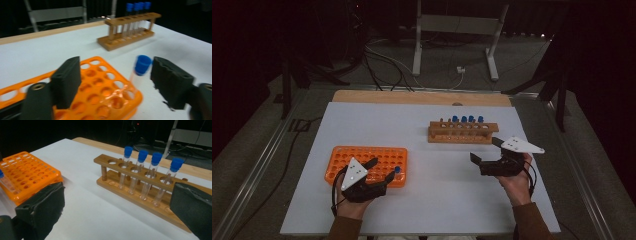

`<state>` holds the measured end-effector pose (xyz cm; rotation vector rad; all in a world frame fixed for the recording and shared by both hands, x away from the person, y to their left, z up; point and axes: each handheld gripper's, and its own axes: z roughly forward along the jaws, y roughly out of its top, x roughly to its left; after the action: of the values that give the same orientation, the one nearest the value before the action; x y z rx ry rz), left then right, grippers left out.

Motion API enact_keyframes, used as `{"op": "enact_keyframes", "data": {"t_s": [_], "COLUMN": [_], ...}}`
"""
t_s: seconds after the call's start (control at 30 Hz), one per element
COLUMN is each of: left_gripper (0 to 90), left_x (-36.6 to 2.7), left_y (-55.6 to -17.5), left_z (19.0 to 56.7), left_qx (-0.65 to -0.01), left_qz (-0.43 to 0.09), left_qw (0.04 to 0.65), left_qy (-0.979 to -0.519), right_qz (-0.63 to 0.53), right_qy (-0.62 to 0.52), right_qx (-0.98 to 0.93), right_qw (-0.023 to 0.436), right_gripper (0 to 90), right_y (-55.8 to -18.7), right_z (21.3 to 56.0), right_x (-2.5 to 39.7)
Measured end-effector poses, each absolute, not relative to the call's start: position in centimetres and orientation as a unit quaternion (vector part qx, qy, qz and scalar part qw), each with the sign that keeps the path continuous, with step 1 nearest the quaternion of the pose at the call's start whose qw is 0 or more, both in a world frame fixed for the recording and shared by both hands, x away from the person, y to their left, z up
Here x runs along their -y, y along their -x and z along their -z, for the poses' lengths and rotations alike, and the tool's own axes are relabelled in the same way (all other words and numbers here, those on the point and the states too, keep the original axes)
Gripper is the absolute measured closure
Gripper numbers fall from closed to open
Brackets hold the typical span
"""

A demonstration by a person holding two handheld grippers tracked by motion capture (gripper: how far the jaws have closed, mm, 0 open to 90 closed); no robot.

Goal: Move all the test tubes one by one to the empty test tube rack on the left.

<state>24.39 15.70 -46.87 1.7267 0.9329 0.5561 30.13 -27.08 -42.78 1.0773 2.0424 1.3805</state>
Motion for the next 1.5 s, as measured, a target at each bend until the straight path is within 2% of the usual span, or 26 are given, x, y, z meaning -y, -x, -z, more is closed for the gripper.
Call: {"op": "enact_keyframes", "data": {"t_s": [0.03, 0.1, 0.3, 0.67, 1.03, 1.23, 1.5], "left_gripper": [17.8, 15.7, 1.0, 0.7, 0.7, 0.7, 0.7], "left_x": [-15.9, -16.2, -17.0, -17.8, -18.4, -18.5, -18.7], "left_y": [-24.5, -24.6, -25.1, -25.3, -25.2, -25.2, -25.2], "left_z": [46.8, 46.8, 47.2, 47.5, 47.5, 47.5, 47.6], "left_qx": [-0.396, -0.407, -0.449, -0.466, -0.473, -0.476, -0.481], "left_qz": [-0.235, -0.24, -0.243, -0.247, -0.25, -0.251, -0.251], "left_qw": [0.52, 0.518, 0.5, 0.506, 0.511, 0.511, 0.512], "left_qy": [-0.719, -0.713, -0.7, -0.682, -0.673, -0.67, -0.666], "right_qz": [-0.501, -0.502, -0.504, -0.502, -0.476, -0.452, -0.432], "right_qy": [-0.39, -0.391, -0.402, -0.442, -0.471, -0.489, -0.511], "right_qx": [-0.739, -0.737, -0.73, -0.708, -0.701, -0.704, -0.703], "right_qw": [0.225, 0.229, 0.227, 0.227, 0.246, 0.246, 0.24], "right_gripper": [0.0, 0.0, 1.9, 16.3, 43.2, 53.6, 61.5], "right_y": [-30.2, -30.5, -31.7, -35.4, -38.6, -40.1, -41.6], "right_z": [42.6, 42.3, 41.4, 40.8, 41.6, 42.6, 44.3], "right_x": [27.1, 27.2, 27.8, 29.5, 28.6, 28.1, 27.7]}}
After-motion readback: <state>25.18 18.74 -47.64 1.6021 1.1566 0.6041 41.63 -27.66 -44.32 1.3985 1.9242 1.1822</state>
